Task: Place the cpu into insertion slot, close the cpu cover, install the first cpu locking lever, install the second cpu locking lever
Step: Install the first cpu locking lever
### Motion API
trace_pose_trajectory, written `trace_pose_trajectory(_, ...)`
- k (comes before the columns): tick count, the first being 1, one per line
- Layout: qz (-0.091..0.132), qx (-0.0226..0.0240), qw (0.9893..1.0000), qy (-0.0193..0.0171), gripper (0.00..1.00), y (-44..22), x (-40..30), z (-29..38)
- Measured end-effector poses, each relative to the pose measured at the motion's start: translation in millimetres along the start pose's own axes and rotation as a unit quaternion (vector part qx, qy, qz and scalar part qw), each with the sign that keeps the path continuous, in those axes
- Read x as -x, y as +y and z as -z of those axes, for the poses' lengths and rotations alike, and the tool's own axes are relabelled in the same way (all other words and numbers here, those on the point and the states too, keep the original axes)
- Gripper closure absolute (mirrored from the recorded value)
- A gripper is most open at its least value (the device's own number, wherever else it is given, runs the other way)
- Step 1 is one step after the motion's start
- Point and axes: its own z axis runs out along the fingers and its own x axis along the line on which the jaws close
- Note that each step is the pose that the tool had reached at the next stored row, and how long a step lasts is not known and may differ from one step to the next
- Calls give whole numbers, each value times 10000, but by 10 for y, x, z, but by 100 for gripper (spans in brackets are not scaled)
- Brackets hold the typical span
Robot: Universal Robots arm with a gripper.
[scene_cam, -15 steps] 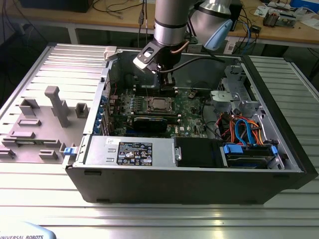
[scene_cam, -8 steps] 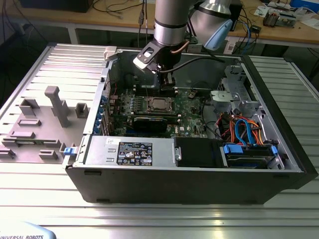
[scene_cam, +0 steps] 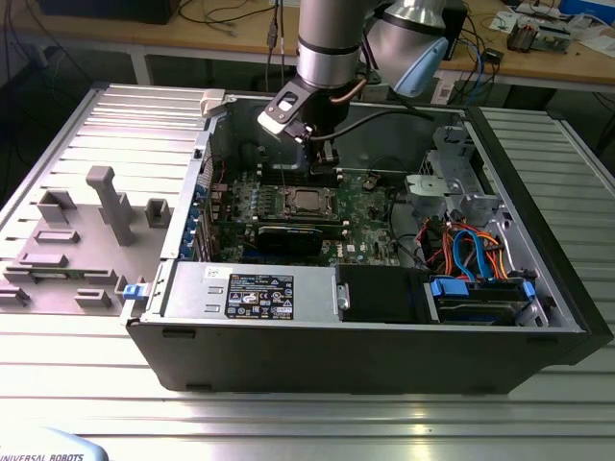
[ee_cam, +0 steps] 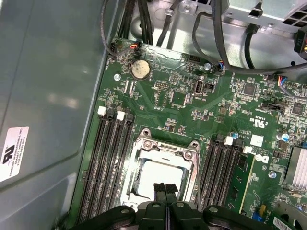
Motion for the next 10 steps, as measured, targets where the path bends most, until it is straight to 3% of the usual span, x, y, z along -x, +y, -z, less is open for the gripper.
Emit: trace_pose_trajectory(10, 270, -1, 9996, 0, 89, 0, 0, 0)
